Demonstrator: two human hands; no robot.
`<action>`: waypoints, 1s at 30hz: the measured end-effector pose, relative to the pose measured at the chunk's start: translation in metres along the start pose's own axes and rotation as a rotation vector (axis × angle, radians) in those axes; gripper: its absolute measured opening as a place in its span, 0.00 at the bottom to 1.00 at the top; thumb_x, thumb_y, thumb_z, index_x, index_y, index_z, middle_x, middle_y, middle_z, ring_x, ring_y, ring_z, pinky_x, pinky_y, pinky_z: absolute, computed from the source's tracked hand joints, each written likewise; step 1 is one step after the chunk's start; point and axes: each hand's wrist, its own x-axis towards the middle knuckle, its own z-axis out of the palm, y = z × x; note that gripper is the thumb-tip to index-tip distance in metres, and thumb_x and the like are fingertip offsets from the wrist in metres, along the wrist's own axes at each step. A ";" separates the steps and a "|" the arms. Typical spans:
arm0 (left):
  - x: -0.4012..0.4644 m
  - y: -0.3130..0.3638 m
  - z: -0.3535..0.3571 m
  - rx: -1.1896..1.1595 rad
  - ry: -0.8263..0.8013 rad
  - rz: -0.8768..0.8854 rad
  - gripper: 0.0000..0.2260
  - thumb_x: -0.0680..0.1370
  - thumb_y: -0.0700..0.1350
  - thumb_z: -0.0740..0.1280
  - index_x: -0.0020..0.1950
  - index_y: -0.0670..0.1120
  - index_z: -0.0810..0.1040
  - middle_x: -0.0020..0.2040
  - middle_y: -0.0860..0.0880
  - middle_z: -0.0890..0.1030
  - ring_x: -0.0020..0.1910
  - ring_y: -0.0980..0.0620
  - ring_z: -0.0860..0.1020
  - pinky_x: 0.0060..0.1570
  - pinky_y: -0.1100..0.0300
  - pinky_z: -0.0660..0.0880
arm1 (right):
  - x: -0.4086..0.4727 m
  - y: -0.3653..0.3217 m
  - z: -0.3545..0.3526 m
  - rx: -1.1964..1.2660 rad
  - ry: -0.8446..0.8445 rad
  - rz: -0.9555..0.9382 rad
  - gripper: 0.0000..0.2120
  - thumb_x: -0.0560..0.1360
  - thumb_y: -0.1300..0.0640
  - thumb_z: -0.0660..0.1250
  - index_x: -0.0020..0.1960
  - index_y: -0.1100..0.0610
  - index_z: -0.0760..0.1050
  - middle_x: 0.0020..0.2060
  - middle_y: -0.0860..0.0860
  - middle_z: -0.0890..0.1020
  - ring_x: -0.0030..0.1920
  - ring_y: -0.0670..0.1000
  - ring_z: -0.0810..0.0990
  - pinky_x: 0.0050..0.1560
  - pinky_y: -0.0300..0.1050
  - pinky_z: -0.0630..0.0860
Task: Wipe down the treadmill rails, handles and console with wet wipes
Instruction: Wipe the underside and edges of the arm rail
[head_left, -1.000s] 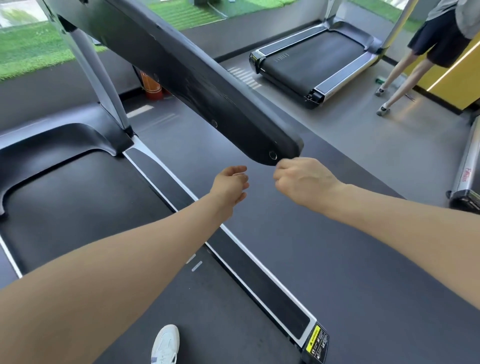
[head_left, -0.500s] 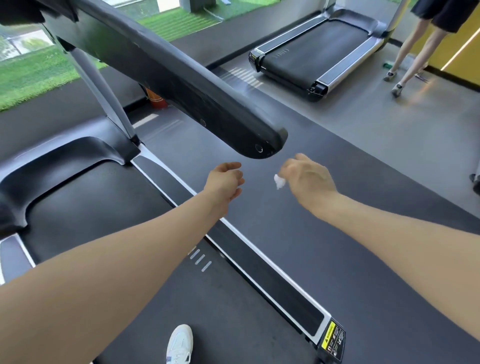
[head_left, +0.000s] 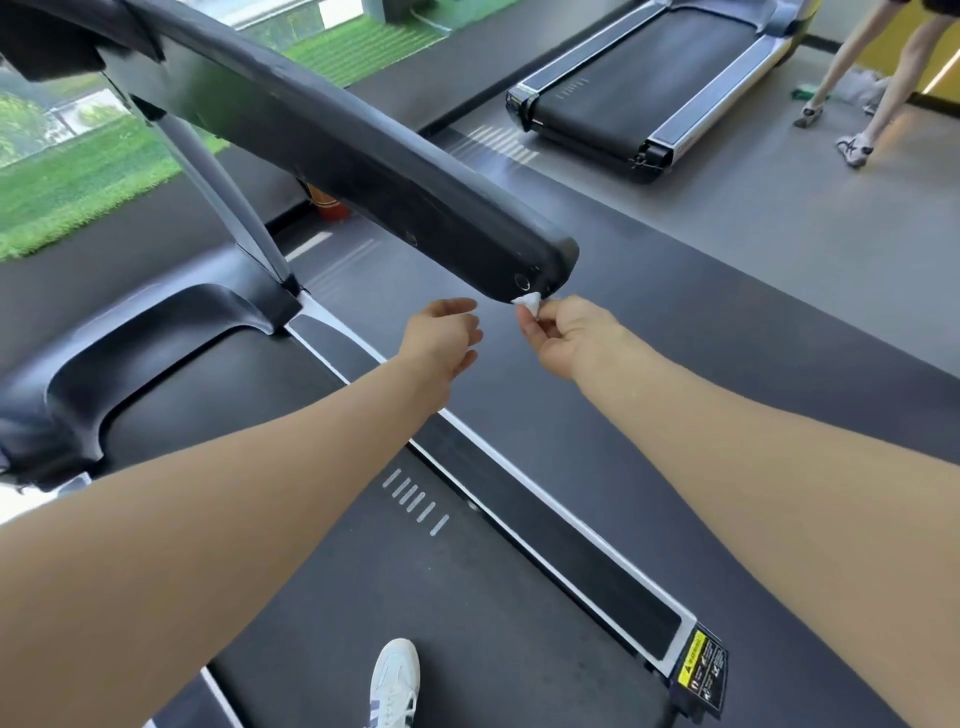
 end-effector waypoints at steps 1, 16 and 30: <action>-0.002 0.003 0.000 0.009 0.002 0.004 0.10 0.80 0.38 0.62 0.59 0.47 0.76 0.46 0.51 0.77 0.51 0.55 0.77 0.48 0.63 0.77 | -0.003 -0.002 0.000 0.024 0.001 0.023 0.06 0.71 0.76 0.65 0.44 0.67 0.74 0.33 0.58 0.76 0.33 0.53 0.76 0.27 0.40 0.79; -0.055 0.063 0.016 0.105 -0.085 0.160 0.09 0.79 0.37 0.60 0.55 0.47 0.75 0.45 0.50 0.77 0.49 0.54 0.77 0.54 0.58 0.76 | -0.082 -0.057 0.002 0.008 0.007 -0.166 0.12 0.70 0.79 0.62 0.39 0.64 0.73 0.24 0.52 0.75 0.22 0.47 0.73 0.38 0.39 0.80; -0.105 0.201 -0.083 -0.187 -0.172 0.194 0.04 0.81 0.44 0.62 0.51 0.46 0.76 0.43 0.50 0.78 0.39 0.56 0.76 0.39 0.65 0.76 | -0.199 -0.079 0.154 -0.882 -0.128 -0.509 0.09 0.70 0.68 0.72 0.38 0.59 0.73 0.32 0.52 0.76 0.30 0.47 0.74 0.33 0.37 0.76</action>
